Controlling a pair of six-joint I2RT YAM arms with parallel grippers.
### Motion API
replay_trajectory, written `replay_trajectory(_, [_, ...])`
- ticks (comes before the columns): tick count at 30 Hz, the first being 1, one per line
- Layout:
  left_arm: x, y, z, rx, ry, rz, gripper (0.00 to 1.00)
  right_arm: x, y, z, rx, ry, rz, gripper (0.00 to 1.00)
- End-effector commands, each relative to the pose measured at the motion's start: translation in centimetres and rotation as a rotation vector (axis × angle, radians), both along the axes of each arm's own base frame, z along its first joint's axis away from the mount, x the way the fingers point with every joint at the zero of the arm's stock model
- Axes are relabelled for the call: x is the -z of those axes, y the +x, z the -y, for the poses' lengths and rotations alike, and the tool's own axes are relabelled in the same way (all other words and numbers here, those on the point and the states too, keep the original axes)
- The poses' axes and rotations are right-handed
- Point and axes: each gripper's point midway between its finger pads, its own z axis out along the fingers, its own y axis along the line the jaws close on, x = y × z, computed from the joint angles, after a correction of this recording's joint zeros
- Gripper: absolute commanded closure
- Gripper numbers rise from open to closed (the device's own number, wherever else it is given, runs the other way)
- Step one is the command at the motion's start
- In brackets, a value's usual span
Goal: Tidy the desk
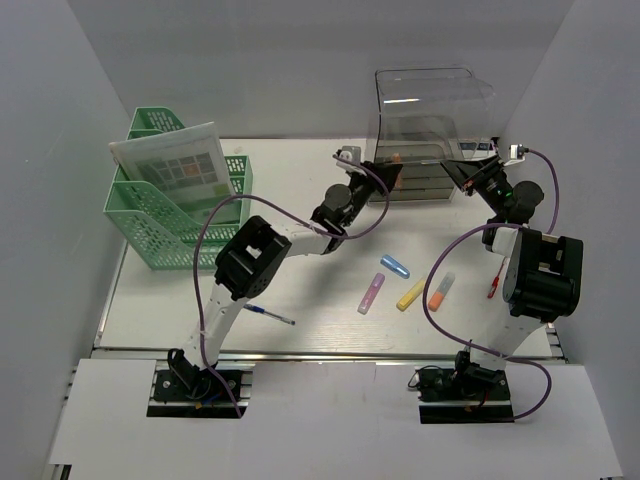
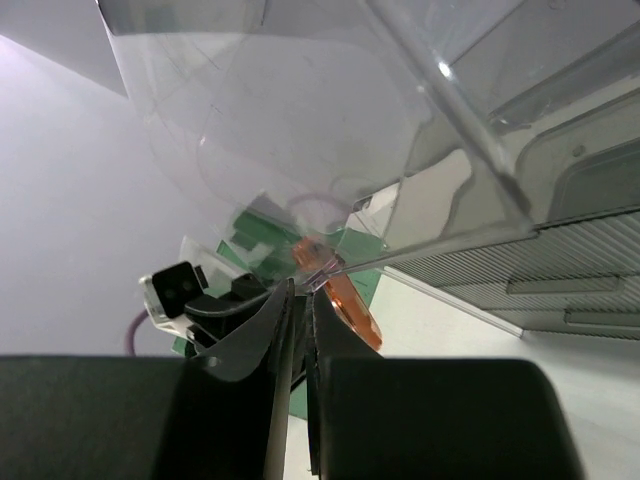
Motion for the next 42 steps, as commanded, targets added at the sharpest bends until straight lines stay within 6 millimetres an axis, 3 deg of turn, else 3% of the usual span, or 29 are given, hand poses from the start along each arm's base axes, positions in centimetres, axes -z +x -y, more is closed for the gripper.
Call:
replay_trajectory(1, [-4.1, 0.3, 0.3, -0.016, -0.031, 0.077, 0.8, -3.9, -0.2, 0.2, 0.013, -0.078, 0.174, 0.94])
replay_trajectory(7, [-5.0, 1.2, 0.3, -0.064, -0.006, 0.119, 0.8, -4.1, -0.2, 0.1, 0.012, -0.078, 0.177, 0.94])
replay_trajectory(13, [-3.6, 1.9, -0.2, -0.106, -0.008, 0.082, 0.79, -4.0, -0.3, 0.1, 0.007, -0.081, 0.183, 0.94])
replay_trajectory(19, [-2.4, 1.2, -1.2, -0.134, -0.064, 0.065, 0.8, -5.0, -0.6, 0.0, 0.001, -0.069, 0.206, 0.95])
replay_trajectory(26, [-3.7, 1.8, -1.5, -0.142, -0.108, 0.091, 0.79, -5.8, -0.9, -0.1, -0.001, -0.065, 0.223, 0.95])
replay_trajectory(42, [-4.4, 3.3, -1.6, -0.204, -0.182, 0.131, 0.78, -8.1, -1.5, -0.3, -0.012, -0.034, 0.255, 0.95])
